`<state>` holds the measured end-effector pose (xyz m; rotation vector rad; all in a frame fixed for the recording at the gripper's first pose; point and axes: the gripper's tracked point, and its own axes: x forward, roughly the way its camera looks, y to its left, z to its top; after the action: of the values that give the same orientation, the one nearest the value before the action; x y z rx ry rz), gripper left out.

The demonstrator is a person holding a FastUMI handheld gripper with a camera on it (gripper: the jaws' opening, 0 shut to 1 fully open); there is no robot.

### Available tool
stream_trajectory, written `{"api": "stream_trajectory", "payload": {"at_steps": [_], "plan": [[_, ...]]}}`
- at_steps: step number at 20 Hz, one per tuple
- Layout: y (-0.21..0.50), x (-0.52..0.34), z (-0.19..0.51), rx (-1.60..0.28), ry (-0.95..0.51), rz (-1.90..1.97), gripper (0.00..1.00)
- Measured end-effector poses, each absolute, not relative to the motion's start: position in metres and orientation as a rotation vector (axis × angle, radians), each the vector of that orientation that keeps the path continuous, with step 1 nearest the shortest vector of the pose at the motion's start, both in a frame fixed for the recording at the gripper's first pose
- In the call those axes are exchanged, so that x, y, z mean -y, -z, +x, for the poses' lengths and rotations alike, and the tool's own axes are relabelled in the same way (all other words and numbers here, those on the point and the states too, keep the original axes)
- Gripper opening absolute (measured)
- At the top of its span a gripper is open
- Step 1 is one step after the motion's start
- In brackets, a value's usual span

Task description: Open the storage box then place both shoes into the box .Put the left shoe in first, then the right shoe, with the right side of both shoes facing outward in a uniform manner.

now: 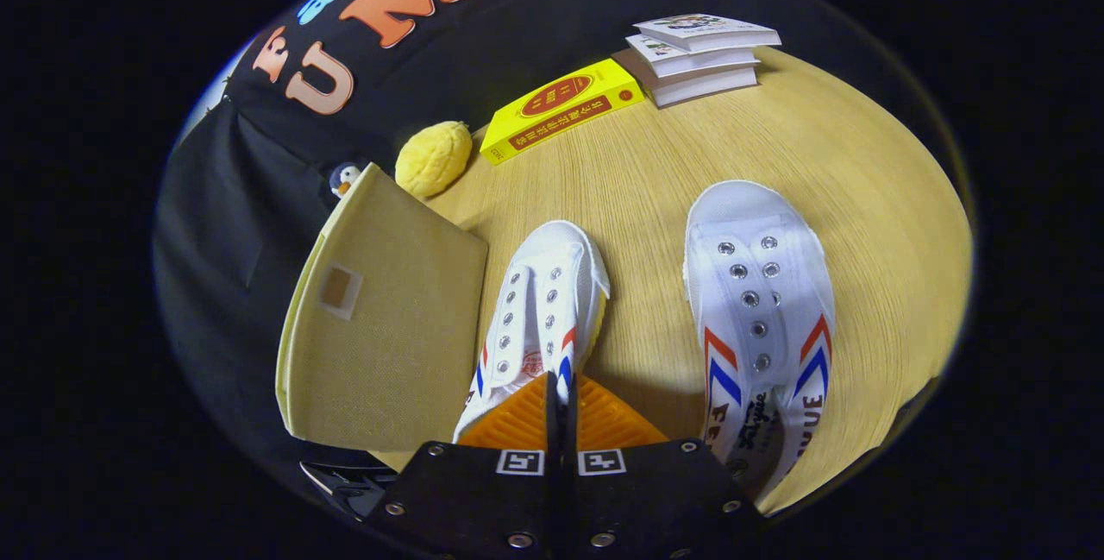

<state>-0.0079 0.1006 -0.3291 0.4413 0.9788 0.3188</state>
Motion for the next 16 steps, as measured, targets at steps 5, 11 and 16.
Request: {"api": "stream_trajectory", "payload": {"at_steps": [5,11,16], "plan": [[0.295,-0.106,-0.002,-0.915,-0.318,0.526,0.0],[0.217,-0.116,0.014,-0.779,-0.339,0.546,0.0],[0.208,-0.119,0.02,-0.768,-0.346,0.389,0.0]]}}
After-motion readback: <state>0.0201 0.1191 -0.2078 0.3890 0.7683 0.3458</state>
